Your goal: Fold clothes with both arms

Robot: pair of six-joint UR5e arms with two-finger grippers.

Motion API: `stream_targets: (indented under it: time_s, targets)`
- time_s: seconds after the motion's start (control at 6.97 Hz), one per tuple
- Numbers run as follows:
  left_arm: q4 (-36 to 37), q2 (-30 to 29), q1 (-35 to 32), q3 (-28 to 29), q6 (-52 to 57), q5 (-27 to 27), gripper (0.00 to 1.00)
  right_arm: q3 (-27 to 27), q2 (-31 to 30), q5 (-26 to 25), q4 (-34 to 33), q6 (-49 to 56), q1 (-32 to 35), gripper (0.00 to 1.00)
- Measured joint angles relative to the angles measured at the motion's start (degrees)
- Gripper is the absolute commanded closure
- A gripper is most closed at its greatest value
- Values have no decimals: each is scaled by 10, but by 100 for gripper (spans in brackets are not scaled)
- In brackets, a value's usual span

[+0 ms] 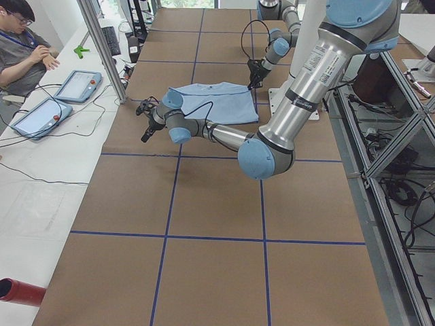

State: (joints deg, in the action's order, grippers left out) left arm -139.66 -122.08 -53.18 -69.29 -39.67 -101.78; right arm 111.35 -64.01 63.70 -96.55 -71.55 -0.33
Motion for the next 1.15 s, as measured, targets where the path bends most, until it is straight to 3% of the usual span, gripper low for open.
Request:
stream_targets:
  time_s: [0.57,1.15]
  targets:
    - [0,0,0,0,0,0,0,22,-4,6,-2,-5,25,100]
    - [0,2,0,0,0,0,0,73,-106,19,-2,-134,33,100]
